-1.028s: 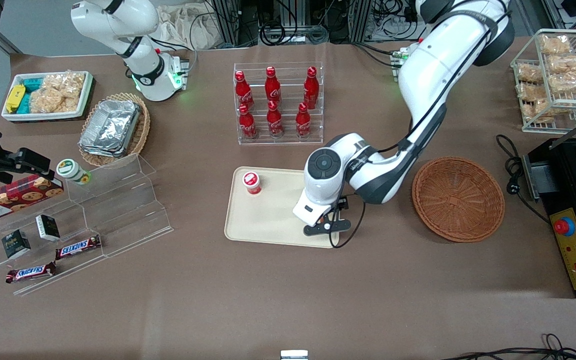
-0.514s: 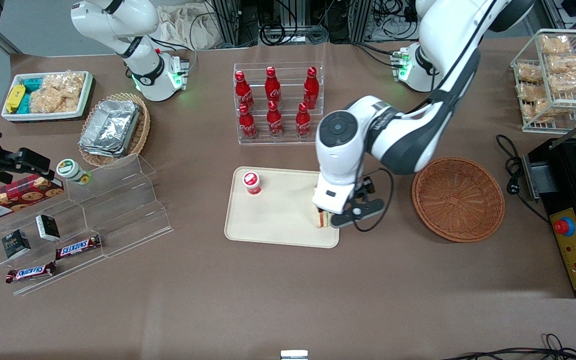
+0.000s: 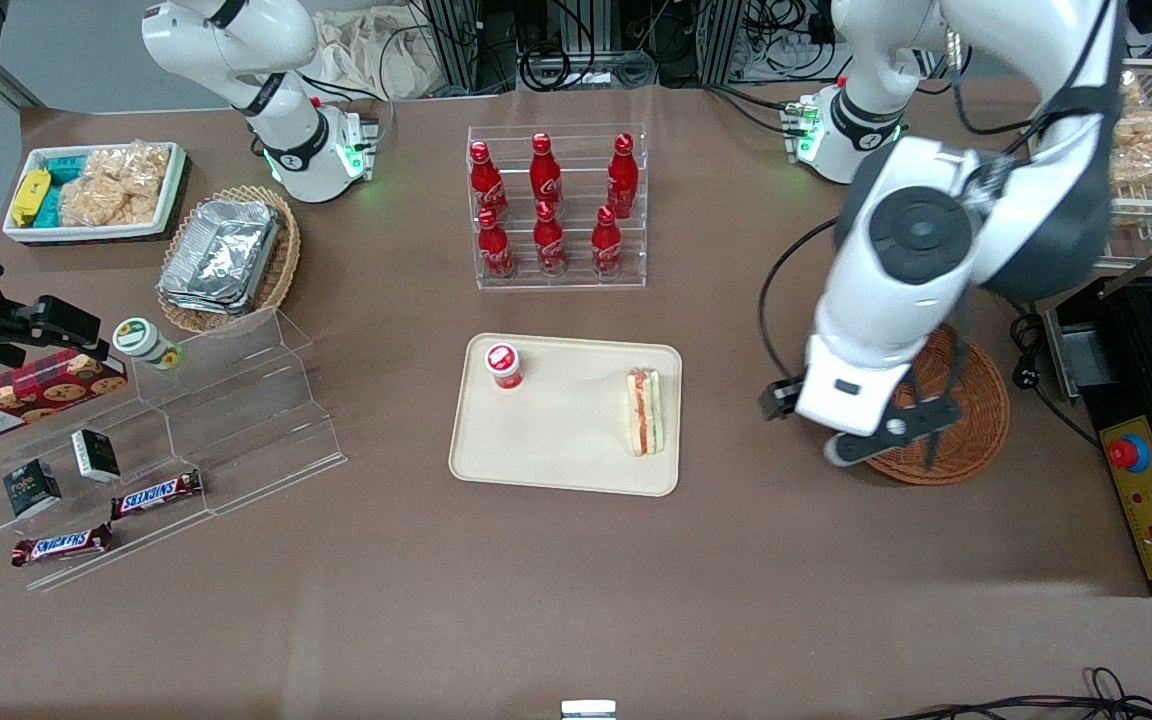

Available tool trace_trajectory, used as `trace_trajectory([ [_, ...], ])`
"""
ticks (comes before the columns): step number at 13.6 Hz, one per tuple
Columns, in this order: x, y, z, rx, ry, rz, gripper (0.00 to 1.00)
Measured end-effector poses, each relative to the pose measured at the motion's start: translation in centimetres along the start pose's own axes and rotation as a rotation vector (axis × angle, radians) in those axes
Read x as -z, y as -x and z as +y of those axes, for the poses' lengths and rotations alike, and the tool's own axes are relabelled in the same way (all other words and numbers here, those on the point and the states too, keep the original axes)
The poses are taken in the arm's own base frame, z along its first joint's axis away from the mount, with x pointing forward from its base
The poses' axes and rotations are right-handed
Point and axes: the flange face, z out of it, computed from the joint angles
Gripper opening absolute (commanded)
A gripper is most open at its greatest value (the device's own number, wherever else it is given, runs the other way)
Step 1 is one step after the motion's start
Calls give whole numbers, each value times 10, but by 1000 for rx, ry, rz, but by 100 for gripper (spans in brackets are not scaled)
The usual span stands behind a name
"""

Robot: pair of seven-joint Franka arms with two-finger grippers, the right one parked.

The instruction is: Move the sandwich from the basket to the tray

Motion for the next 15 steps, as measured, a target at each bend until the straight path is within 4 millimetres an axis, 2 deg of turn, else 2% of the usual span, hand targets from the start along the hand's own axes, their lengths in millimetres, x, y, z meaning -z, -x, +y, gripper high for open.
trace_trajectory([
  [3,18,-24,-79,-79,6,-20,100],
  [5,32,-25,-126,-132,13,-47,100],
  [11,84,-5,-214,-244,16,-107,100],
  [13,93,-4,-241,-250,47,-117,100],
  [15,93,-1,-262,-251,60,-127,100],
])
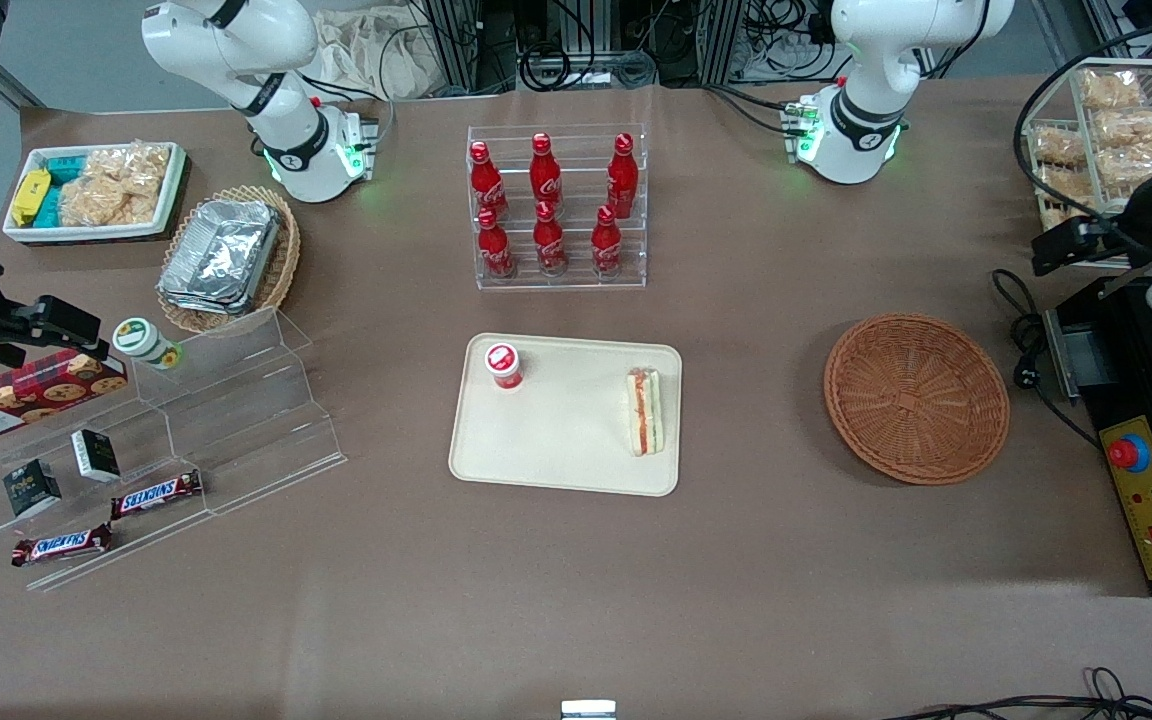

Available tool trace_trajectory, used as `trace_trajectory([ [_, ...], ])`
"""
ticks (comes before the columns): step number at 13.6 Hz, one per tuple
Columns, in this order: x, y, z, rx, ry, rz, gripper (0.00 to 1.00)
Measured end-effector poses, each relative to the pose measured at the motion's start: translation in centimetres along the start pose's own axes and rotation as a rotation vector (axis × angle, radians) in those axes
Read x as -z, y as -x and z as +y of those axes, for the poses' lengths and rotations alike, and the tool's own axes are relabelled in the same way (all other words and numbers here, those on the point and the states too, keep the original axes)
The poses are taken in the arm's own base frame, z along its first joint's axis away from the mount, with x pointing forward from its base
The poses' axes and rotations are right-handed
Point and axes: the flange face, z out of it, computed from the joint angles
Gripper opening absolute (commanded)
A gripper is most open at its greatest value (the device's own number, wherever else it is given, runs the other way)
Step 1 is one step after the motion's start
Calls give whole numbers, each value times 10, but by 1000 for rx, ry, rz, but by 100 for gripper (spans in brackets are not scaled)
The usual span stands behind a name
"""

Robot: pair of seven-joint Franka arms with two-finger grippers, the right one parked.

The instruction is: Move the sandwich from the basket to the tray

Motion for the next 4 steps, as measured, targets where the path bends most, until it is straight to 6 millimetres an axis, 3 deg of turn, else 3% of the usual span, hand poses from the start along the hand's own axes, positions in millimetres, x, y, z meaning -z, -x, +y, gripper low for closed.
trace_trajectory([
  [4,-2,6,-5,3,4,-4,100],
])
